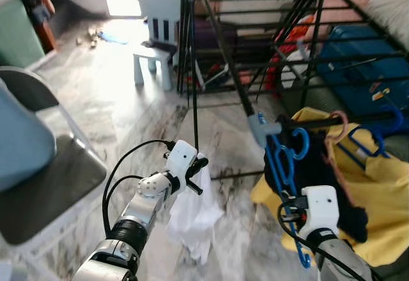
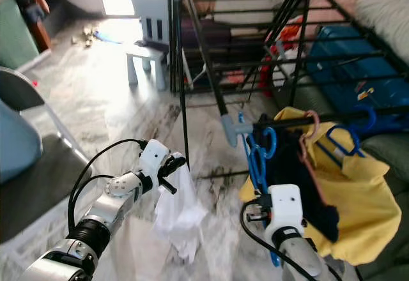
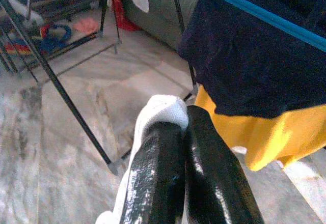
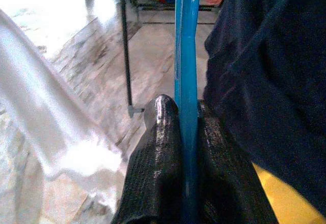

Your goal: Hang hanger

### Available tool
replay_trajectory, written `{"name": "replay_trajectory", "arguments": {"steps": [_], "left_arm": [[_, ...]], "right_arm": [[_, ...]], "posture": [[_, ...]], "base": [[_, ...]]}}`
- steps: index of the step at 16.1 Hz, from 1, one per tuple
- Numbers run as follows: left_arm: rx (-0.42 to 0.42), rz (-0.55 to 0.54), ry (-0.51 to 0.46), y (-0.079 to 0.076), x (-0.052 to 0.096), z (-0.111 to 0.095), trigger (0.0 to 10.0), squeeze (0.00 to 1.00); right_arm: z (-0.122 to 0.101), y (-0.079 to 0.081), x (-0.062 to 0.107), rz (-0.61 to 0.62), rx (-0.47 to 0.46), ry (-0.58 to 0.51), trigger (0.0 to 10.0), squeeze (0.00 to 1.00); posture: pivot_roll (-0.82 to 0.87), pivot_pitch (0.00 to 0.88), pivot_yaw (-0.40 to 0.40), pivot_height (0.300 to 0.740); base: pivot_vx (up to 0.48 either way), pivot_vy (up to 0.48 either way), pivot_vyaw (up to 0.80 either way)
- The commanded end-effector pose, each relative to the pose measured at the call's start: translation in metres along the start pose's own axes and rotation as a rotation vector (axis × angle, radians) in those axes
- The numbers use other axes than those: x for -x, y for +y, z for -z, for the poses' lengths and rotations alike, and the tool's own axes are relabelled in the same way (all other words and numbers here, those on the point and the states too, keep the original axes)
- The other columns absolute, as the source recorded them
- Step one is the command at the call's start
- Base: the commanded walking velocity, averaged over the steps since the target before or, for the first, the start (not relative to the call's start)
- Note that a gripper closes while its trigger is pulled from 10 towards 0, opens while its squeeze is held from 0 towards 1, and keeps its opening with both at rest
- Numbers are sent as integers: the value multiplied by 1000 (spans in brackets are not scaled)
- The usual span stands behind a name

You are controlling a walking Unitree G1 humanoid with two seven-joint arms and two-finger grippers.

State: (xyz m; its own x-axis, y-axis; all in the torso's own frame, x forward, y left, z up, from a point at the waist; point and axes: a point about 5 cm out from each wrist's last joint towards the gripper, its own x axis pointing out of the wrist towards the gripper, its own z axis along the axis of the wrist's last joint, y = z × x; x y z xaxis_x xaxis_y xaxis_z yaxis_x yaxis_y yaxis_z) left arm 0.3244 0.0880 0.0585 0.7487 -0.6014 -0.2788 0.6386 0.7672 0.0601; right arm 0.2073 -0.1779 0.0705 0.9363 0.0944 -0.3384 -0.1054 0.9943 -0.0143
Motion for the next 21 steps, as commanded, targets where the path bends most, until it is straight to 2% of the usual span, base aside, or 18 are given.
{"name": "replay_trajectory", "arguments": {"steps": [1, 9, 13, 21], "left_arm": [[-11, -8, -13, 1, -1, -4, 10000, 0], [-16, -5, -18, -4, -3, -5, 10000, 0], [-22, -7, -19, -5, -3, -4, 10000, 0], [-42, 6, -17, -7, -3, -4, 10000, 0]], "right_arm": [[-5, -1, 1, 8, 9, -19, 10000, 0], [-4, -1, -2, -3, 30, -5, 10000, 0], [2, -8, -6, 41, 46, 41, 10000, 0], [7, 0, -7, 29, 41, 68, 10000, 0]], "posture": [[-22, 0, -44, 740], [-20, 0, -60, 740], [-15, 0, -63, 740], [-22, 0, -54, 740]], "base": [[-330, 0, 0], [-348, 0, 0], [-352, 0, 0], [-354, 0, 0]]}}
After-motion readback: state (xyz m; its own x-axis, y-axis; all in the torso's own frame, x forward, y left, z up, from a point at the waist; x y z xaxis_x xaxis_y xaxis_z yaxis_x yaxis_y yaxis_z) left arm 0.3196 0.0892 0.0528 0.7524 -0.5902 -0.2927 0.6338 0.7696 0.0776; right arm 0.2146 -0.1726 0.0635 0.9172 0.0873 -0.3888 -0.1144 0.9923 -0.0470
